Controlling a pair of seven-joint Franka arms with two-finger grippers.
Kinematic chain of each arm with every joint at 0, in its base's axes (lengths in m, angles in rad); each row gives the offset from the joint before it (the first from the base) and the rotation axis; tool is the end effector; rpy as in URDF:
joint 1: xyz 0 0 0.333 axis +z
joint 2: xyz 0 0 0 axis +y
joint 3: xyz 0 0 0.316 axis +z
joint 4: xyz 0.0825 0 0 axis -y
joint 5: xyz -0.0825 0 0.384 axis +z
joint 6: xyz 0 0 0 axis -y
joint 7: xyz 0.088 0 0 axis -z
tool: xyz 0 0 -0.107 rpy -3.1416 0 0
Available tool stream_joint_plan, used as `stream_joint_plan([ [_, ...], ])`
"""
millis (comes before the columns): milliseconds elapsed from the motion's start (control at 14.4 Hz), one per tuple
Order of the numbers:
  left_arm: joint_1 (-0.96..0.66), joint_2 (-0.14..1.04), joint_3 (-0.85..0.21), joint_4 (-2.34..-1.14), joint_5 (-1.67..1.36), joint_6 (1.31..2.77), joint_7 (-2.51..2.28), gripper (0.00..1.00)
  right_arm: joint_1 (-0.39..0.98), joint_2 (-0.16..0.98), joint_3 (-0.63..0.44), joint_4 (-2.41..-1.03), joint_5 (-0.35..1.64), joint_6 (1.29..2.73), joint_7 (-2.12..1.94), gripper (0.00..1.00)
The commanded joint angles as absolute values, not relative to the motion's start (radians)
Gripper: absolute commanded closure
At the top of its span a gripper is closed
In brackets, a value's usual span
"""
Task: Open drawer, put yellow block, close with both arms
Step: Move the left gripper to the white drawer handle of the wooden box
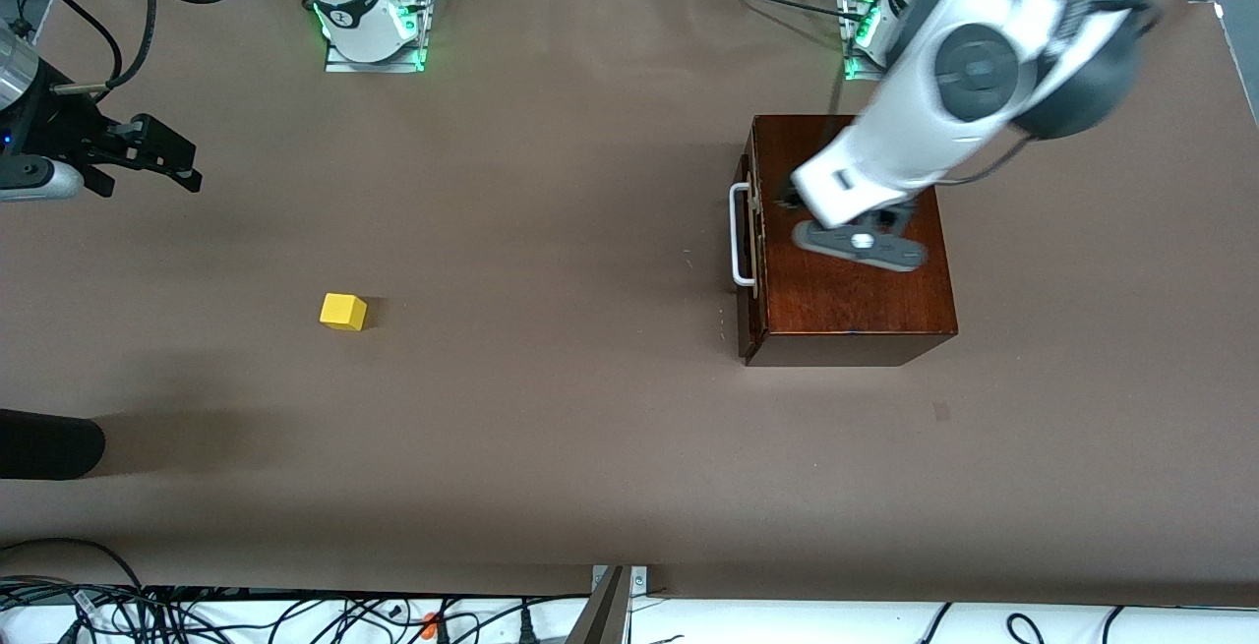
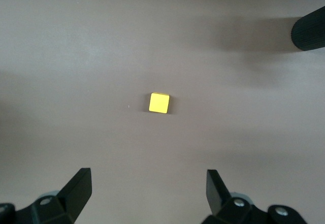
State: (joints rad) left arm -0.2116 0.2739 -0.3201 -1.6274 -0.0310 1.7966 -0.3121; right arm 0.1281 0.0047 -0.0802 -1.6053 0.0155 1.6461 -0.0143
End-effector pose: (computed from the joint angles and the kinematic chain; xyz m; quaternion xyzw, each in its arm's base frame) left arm 0.5503 -0.3059 0.4609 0.9921 -0.1015 -0.0651 0.0340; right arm 0.5620 0.0286 0.6123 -0.9993 -0.0306 -0.0179 0.0078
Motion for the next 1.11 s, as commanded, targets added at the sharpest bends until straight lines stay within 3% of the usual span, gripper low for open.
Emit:
stream_joint_plan([
  [0,-0.306,0.383,-0.313,-1.548,-0.018,1.835,-0.405,0.0,0.118,0.011,-0.075,-1.583,0.02,1.637,-0.025,0.0],
  [348,-0.39,0.466,-0.316,-1.549,0.124,1.879,-0.495,0.0,0.118,0.011,-0.074,-1.583,0.018,1.637,-0.023,0.0],
  [1045,-0.428,0.485,-0.316,-1.666,0.21,1.881,-0.561,0.0,0.118,0.011,-0.072,-1.585,0.02,1.643,-0.023,0.0],
])
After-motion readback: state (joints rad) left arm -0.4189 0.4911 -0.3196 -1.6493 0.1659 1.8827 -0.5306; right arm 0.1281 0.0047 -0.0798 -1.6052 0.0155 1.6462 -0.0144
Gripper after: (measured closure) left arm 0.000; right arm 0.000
